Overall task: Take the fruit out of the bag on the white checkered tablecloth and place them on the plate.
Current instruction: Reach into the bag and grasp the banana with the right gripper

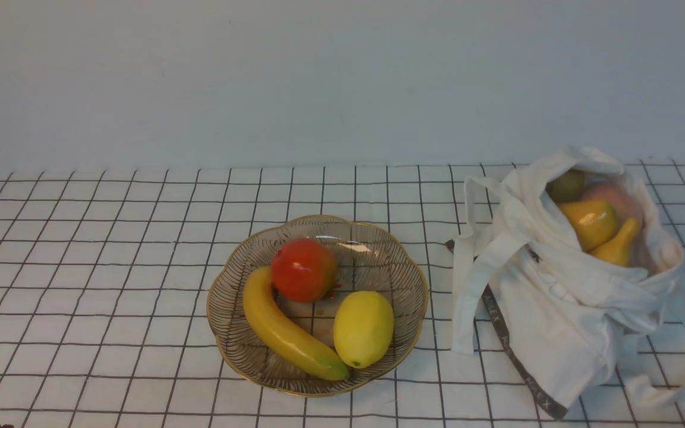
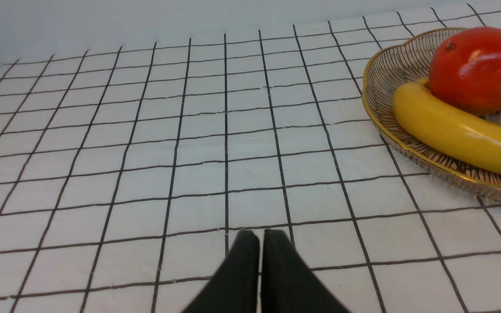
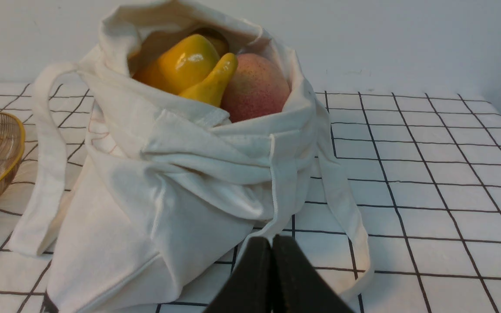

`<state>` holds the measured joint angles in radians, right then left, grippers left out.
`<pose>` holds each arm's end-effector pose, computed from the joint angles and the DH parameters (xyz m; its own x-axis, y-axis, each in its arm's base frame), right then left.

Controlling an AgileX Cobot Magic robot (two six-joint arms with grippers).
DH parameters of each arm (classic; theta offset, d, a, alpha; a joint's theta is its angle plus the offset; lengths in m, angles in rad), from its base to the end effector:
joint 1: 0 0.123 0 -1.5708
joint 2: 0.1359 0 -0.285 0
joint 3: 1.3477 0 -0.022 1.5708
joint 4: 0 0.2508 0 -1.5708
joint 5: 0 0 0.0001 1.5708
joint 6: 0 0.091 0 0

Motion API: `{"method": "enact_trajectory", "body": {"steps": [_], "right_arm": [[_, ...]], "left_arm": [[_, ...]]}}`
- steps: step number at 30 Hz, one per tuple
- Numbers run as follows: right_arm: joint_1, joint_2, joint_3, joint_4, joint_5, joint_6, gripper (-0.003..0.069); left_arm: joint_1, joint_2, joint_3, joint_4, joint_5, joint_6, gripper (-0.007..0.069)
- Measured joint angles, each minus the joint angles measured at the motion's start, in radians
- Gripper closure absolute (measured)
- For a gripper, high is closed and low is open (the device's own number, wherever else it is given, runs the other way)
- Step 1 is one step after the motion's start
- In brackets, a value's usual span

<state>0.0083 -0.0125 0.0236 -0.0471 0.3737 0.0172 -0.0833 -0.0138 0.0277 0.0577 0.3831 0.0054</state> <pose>0.0525 -0.0011 0.1723 -0.2930 -0.0291 -0.9557 0.0003 0.9995 -0.0305 0.0523 -0.0024 0.1702 -0.2990 0.0840 -0.9505 0.0805 0.9948 0.0626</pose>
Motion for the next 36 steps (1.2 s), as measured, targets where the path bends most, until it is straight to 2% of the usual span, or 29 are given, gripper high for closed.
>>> {"method": "enact_trajectory", "body": {"steps": [23, 27, 32, 34, 36], "right_arm": [[0.000, 0.000, 0.000, 0.001, 0.000, 0.001, 0.0671], [0.000, 0.000, 0.006, 0.197, -0.087, 0.075, 0.0671], [0.000, 0.000, 0.006, 0.562, -0.315, 0.217, 0.0671], [0.000, 0.000, 0.006, 0.678, -0.383, 0.229, 0.0671], [0.000, 0.000, 0.006, 0.732, -0.427, 0.198, 0.0671]], "left_arm": [[0.000, 0.000, 0.000, 0.000, 0.000, 0.000, 0.0632], [0.000, 0.000, 0.000, 0.000, 0.000, 0.000, 0.0632], [0.000, 0.000, 0.000, 0.000, 0.000, 0.000, 0.0632], [0.000, 0.000, 0.000, 0.000, 0.000, 0.000, 0.0632], [0.000, 0.000, 0.000, 0.000, 0.000, 0.000, 0.0632]]}}
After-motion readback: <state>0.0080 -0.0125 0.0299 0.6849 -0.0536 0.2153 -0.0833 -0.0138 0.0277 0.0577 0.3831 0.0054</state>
